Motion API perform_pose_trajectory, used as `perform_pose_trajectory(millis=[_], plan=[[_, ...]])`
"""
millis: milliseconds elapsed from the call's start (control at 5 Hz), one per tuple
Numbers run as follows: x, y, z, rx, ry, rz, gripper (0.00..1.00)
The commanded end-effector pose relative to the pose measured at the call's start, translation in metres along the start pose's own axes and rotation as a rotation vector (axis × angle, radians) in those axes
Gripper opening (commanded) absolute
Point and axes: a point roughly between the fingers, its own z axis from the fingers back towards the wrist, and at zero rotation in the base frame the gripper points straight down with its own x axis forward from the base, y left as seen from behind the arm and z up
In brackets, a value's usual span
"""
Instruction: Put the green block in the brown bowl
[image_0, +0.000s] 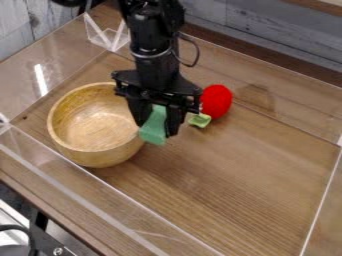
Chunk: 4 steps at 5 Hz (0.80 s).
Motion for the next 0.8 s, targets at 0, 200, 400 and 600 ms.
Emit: perform_pose_trajectory(millis=[0,200,400,600], plan=[[0.004,-0.004,0.009,-0.001,-0.041,0.008,0.00],[-0.002,-0.009,0.009,-0.001,-0.036,0.012,0.00],[-0.010,-0.012,0.008,-0.004,-0.030,-0.008,0.00],[-0.017,-0.014,0.008,-0.007,-0.024,-0.028,0.00]])
